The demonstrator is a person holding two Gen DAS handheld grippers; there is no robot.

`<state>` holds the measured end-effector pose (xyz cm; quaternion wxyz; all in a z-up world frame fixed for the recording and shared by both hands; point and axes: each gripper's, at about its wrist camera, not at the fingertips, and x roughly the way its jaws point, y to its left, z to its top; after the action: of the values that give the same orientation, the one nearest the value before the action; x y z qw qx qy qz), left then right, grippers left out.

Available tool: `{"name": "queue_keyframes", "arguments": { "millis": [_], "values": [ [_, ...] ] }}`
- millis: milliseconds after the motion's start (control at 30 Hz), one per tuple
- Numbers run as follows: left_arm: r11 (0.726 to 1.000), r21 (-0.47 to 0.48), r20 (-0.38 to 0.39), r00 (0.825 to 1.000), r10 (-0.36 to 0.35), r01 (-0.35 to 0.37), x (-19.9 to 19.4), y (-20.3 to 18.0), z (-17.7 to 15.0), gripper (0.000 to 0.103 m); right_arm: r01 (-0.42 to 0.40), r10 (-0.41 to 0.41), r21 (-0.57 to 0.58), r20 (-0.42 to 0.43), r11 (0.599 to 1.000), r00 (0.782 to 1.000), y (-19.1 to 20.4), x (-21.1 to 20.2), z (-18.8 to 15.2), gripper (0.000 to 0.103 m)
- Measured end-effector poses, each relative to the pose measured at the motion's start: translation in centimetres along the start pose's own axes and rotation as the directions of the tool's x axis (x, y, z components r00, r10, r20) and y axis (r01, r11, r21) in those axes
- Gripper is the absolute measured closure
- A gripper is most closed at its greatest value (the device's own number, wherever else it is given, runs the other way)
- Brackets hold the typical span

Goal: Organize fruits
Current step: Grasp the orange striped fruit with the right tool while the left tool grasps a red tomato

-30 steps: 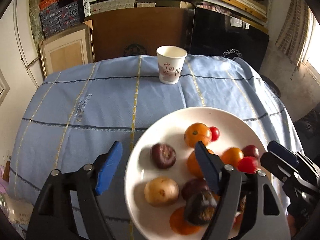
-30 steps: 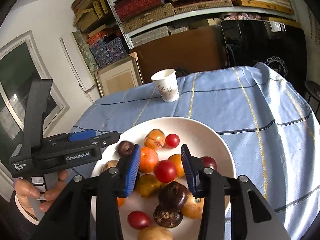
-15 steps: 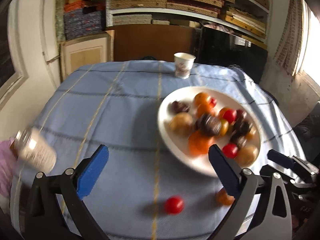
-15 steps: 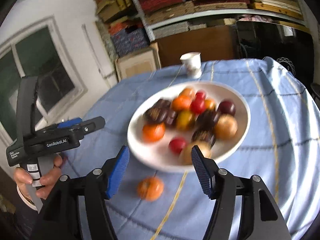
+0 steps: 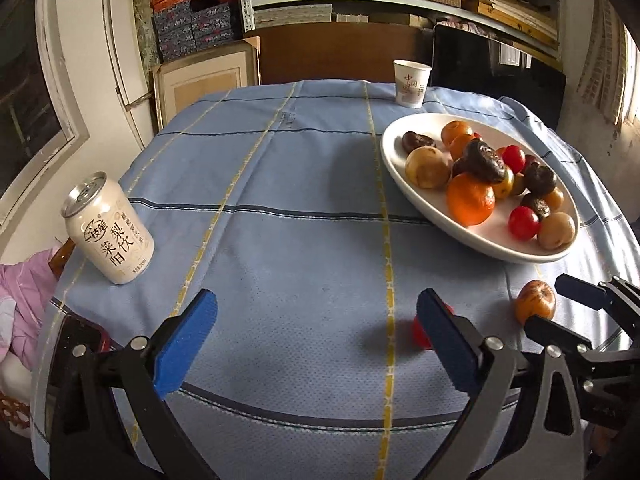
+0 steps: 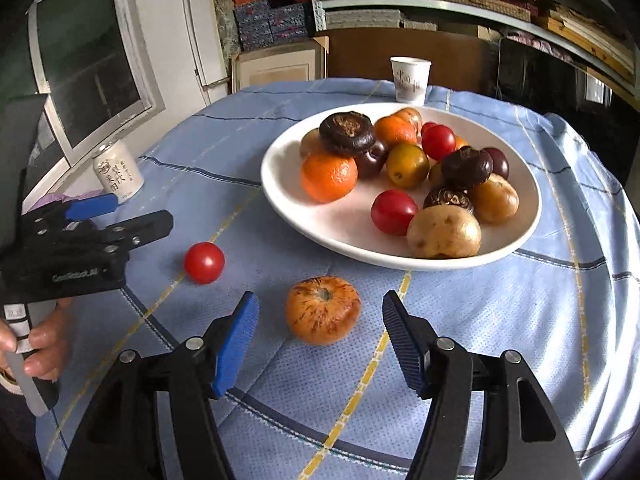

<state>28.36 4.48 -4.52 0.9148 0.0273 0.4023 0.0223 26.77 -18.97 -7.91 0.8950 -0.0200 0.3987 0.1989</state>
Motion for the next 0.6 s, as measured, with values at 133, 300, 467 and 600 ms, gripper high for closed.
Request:
{"name": "queue_keyframes", "arguments": {
  "millis": [133,300,467,600],
  "values": [
    [1.000,-0.017,-0.011,1.000,-0.006,0.006,0.0,0.3,0.1,0.005,0.003,-0.003,-0.009,-0.014,1.000,1.000,0.4,0.6,0.1,0.040],
    [0.999,-0.034,-0.017,1.000,-0.016,0.015,0.1,0.7,0.3,0.005,0.005,-0.005,-0.016,-0.027,1.000,1.000,0.8,1.2,0.2,0.047],
    [0.999,-0.037,-0.022,1.000,-0.013,0.012,0.3,0.6,0.3,0.005,0.003,-0.003,0.003,-0.025,1.000,1.000,0.4,1.2,0.3,0.062],
    [0.999,-0.019,-0.047,0.998,-0.044,0.043,0.8,-0.1,0.2,0.005,-0.014,0.014,0.031,0.001,0.999,1.000,-0.3,0.3,0.1,0.063]
  ]
}}
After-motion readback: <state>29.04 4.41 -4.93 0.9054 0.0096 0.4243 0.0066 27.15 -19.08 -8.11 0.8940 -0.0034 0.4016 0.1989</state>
